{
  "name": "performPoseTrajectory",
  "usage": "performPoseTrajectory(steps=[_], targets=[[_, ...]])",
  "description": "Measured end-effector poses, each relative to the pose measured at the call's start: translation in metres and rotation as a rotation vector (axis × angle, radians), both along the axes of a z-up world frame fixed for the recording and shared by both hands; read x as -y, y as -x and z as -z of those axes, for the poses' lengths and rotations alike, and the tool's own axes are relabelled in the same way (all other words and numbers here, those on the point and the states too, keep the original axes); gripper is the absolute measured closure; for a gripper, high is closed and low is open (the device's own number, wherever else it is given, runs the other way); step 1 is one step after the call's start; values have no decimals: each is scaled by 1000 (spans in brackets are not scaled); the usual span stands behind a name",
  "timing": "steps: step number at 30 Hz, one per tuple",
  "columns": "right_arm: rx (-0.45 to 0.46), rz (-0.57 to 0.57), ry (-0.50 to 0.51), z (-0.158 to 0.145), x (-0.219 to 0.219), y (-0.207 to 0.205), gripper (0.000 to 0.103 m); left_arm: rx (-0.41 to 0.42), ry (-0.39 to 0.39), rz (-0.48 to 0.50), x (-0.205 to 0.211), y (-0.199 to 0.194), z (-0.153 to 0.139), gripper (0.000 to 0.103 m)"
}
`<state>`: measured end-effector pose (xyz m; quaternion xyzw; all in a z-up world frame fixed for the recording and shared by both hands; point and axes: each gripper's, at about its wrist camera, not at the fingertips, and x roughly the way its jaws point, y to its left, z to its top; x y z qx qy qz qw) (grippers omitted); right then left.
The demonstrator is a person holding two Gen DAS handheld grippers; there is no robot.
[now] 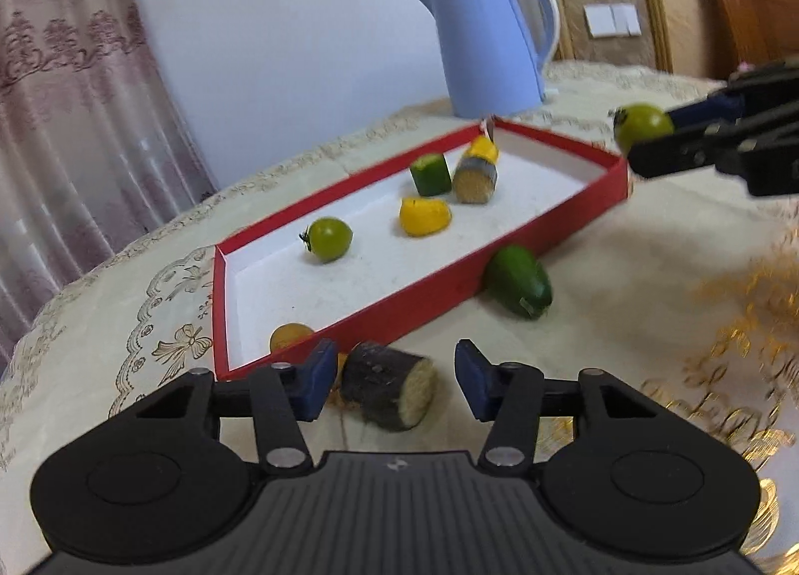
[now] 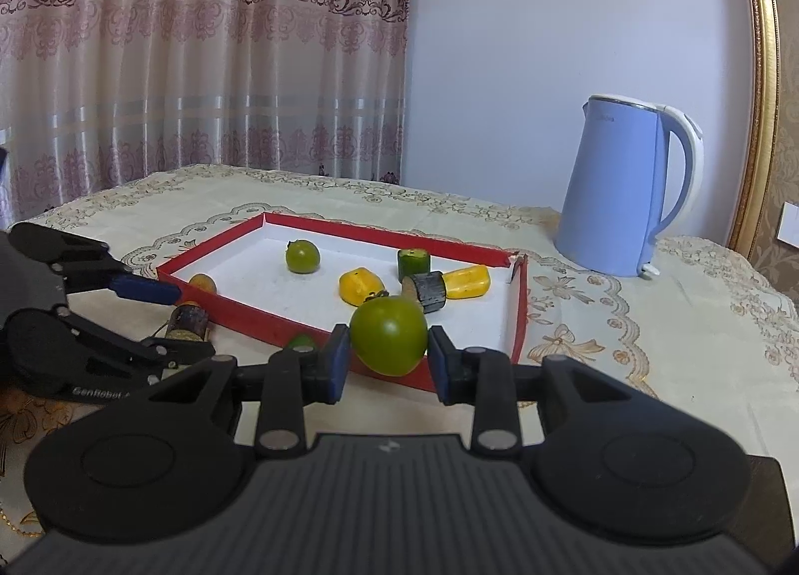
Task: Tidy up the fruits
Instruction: 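Grasp the dark log piece with the left gripper while the right gripper holds the tomato, then lower the green tomato into the tray and open the right gripper while the left gripper holds the log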
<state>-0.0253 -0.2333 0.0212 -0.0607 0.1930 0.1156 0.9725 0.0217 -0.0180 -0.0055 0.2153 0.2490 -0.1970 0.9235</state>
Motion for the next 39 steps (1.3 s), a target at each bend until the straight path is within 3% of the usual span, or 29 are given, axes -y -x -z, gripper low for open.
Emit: performPoseTrajectory(steps=[6, 11, 17, 22, 32, 39], targets=[[-10, 1, -1, 2, -2, -2, 72, 22, -54, 64, 2, 9, 1, 68], [-11, -11, 9, 2, -6, -8, 72, 57, -124, 112, 7, 19, 7, 68], [-4, -25, 24, -2, -9, -21, 72, 44, -108, 84, 11, 12, 9, 67], [-13, -12, 13, -7, -5, -46, 72, 19, -38, 67, 10, 17, 2, 68], [-75, 89, 6, -1, 12, -119, 72, 59, 135, -35, -4, 41, -27, 68], [-129, 134, 25, 12, 22, -155, 72, 49, 163, -94, -11, 38, -35, 68]])
